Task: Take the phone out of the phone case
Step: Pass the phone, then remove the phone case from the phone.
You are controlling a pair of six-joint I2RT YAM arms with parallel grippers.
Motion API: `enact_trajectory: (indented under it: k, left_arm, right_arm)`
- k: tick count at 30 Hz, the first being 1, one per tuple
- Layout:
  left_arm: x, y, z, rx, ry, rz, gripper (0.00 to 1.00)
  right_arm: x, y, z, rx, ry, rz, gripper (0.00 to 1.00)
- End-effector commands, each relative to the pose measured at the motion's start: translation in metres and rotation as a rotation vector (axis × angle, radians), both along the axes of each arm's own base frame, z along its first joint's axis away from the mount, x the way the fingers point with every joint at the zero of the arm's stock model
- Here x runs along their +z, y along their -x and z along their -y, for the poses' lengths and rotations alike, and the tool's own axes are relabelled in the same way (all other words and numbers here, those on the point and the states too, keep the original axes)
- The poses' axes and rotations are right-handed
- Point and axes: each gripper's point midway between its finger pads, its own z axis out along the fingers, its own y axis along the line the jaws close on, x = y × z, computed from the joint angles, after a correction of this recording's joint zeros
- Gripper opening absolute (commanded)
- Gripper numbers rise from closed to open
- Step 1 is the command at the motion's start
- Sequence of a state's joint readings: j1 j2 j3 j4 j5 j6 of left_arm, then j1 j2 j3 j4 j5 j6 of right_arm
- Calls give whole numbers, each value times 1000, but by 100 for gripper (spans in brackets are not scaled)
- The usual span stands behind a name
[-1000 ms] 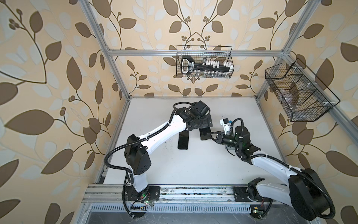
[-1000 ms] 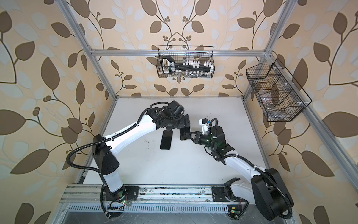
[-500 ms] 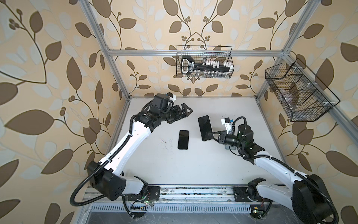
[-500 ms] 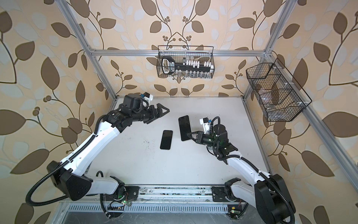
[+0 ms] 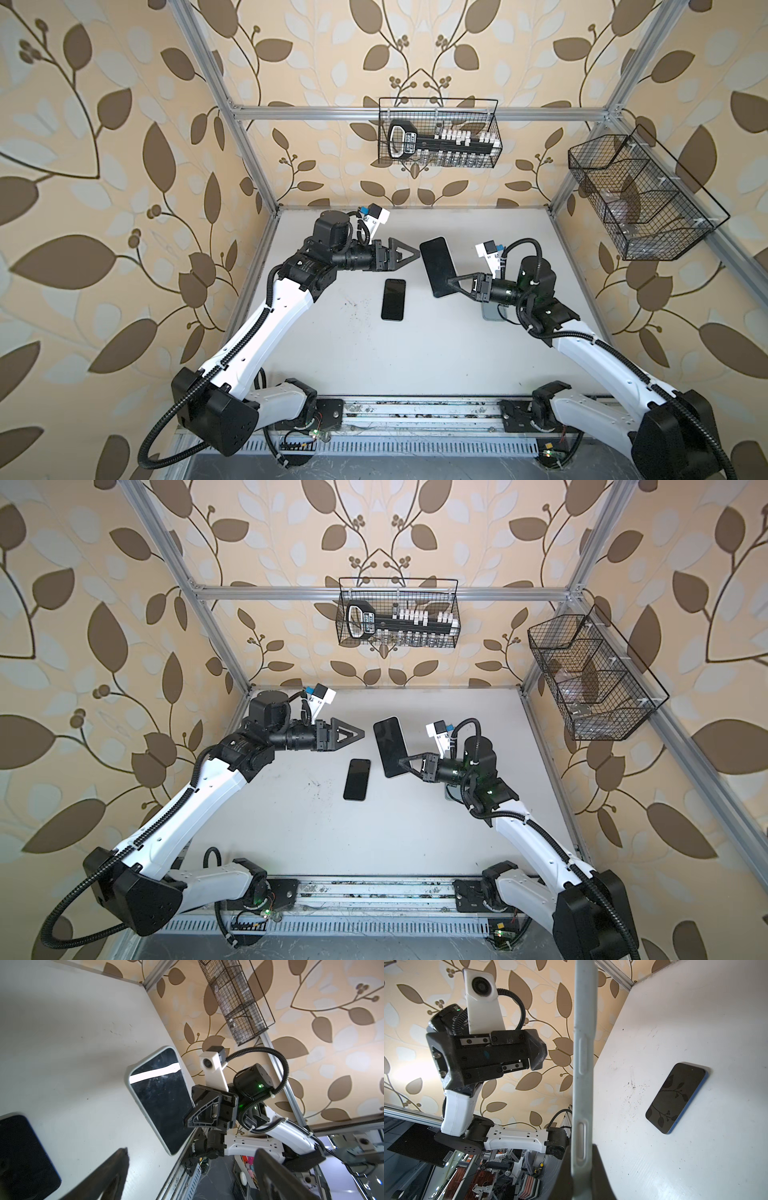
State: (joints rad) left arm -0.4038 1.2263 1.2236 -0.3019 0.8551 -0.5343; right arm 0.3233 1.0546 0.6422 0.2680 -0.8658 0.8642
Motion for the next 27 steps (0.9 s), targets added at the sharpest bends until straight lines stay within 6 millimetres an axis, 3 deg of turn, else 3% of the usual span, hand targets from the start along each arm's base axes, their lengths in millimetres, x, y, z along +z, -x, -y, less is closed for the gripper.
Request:
enact_trajectory:
  k: [1,9,16,27]
  left_arm:
    - [20,11,2,-92,56,117,95]
    - [11,10,5,-144,57,120,92]
    - [-4,-3,4,-120,17,97,91]
    - [-12,-22,1,-96,23,78,93]
  right_arm:
    - [32,10,-4,46,-40,80,0]
    - [44,16,-10,77,-85,86,0]
    - [53,22,-15,93,-110,91,0]
    - [66,31,-21,108,-139,105,0]
